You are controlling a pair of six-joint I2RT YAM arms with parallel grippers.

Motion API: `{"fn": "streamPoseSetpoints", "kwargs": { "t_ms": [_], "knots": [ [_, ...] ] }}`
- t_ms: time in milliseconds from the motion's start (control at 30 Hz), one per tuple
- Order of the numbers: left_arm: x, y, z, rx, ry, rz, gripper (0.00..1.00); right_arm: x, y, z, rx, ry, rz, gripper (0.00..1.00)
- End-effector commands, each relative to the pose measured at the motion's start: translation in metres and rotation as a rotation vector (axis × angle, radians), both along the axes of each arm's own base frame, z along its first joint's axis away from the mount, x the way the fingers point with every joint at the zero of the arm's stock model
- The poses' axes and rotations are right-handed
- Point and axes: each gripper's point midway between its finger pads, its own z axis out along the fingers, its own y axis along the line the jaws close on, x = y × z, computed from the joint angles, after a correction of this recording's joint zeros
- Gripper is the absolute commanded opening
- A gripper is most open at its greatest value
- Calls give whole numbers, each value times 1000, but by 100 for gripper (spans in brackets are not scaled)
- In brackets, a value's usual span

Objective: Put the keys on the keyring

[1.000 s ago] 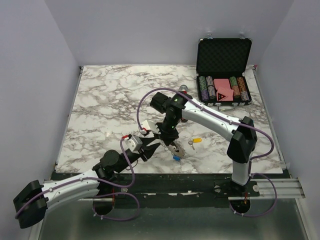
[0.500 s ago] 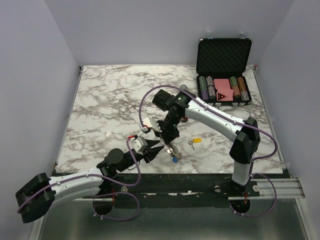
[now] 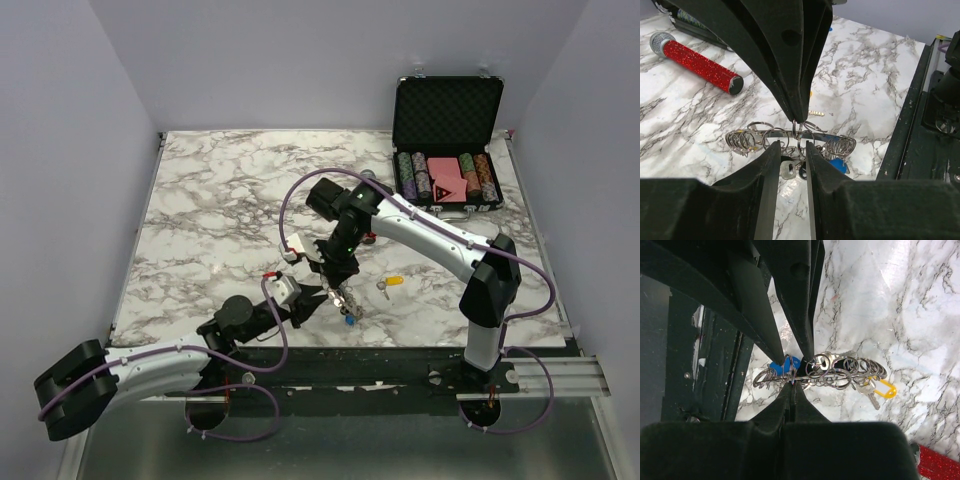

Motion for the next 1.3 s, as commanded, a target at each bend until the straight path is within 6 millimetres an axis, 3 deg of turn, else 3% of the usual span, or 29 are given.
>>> {"fn": "streamPoseSetpoints", "kwargs": {
  "t_ms": [0,67,500,1267],
  "knots": [
    [-3,-2,-5,18,-21,-22,33,-4,4,15,68,2,17,0],
    [-2,-3,-3,12,-25,-22,29,-5,4,13,65,7,16,0],
    [-4,5,13,-62,-60,-7,29,-6,3,12,66,11,19,0],
    [-1,-7,5,-2,-62,-37,26,-9,4,16,79,23,24,0]
  ]
}}
